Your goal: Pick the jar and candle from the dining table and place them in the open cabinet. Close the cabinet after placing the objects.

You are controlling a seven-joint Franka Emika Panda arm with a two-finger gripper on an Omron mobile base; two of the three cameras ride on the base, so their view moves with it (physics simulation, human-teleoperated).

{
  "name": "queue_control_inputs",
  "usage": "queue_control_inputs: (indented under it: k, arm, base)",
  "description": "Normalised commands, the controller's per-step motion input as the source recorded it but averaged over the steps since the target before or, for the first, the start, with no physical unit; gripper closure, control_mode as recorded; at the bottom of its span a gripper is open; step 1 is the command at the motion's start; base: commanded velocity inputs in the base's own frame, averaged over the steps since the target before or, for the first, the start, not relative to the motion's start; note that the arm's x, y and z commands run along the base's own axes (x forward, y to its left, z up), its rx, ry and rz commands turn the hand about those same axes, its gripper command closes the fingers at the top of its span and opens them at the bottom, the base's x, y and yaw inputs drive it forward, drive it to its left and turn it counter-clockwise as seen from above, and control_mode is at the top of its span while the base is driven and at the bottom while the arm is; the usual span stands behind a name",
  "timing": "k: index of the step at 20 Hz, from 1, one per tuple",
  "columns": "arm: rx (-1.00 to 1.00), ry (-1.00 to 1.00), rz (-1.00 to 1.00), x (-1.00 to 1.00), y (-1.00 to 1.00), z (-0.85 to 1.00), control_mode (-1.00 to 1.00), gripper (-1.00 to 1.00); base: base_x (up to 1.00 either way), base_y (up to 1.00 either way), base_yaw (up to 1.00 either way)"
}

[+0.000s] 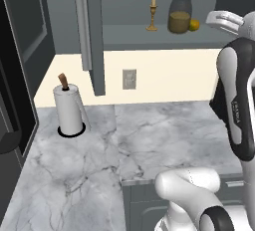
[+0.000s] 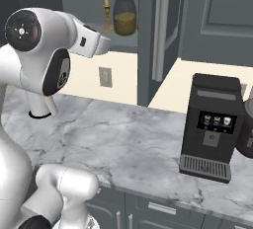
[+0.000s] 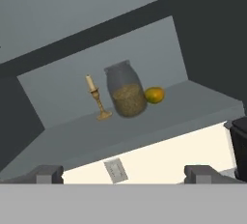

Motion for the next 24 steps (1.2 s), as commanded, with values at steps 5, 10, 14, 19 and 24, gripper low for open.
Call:
queue_control_inputs:
  k: [5,10,14,19,24]
  arm:
    - [0.02,0.03,0.0,-0.56,0.0,-0.02,-1.0,-1.0]
    - [0.01,0.07,0.0,-0.59,0.01,-0.06,-1.0,-1.0]
    - [0.01,0.09,0.0,-0.55,0.03,-0.09,-1.0,-1.0]
    - [0.0,0.05,0.0,-0.46,0.0,-0.06,-1.0,-1.0]
    - [0.0,-0.02,0.0,-0.24,-0.04,-0.13,-1.0,-1.0]
  base:
    - [0.0,0.0,0.0]
    - [0.0,0.0,0.0]
    - [0.0,0.0,0.0]
    - [0.0,0.0,0.0]
    - [0.0,0.0,0.0]
